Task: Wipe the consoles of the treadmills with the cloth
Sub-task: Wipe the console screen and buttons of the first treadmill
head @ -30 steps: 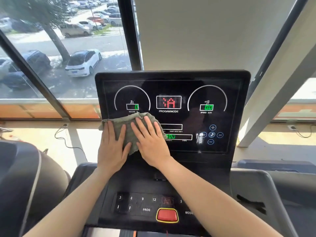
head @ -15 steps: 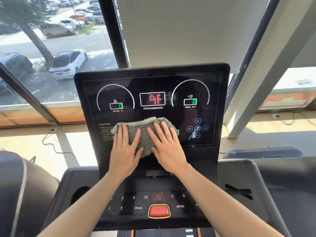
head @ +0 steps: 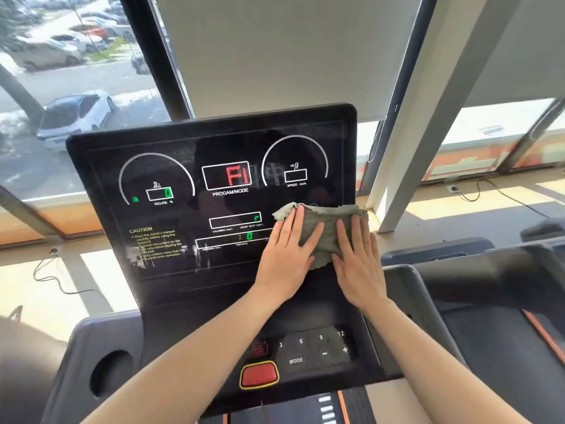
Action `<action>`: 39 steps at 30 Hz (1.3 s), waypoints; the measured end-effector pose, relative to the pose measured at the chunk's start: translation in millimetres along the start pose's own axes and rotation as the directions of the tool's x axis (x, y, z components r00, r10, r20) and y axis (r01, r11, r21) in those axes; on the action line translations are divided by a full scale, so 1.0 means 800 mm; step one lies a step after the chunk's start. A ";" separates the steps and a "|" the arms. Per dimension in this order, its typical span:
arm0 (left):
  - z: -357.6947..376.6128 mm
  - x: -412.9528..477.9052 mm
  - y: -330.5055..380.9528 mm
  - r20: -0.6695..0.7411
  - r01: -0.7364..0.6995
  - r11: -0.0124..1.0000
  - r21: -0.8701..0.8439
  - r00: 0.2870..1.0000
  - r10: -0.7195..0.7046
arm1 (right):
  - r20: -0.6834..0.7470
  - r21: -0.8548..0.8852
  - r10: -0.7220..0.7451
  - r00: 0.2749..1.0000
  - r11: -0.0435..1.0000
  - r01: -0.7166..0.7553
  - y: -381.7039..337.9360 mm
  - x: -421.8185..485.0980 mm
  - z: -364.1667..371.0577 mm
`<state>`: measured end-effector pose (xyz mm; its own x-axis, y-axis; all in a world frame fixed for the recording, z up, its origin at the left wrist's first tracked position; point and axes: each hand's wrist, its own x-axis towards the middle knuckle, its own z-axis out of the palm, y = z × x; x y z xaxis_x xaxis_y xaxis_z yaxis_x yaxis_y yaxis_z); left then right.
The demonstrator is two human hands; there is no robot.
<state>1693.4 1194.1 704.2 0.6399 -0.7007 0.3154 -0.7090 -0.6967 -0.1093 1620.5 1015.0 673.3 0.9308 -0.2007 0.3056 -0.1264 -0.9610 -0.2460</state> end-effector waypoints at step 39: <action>-0.043 -0.231 -0.239 -0.312 0.554 0.828 -0.086 0.774 -0.550 | -0.092 -0.108 -0.826 0.557 0.564 0.819 -0.295 0.072 0.045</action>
<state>1700.8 1462.2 699.3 0.7931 -0.1114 0.5988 -0.2584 -0.9518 0.1651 1716.6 1236.8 715.9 0.5909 0.6643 0.4578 0.6539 -0.7267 0.2106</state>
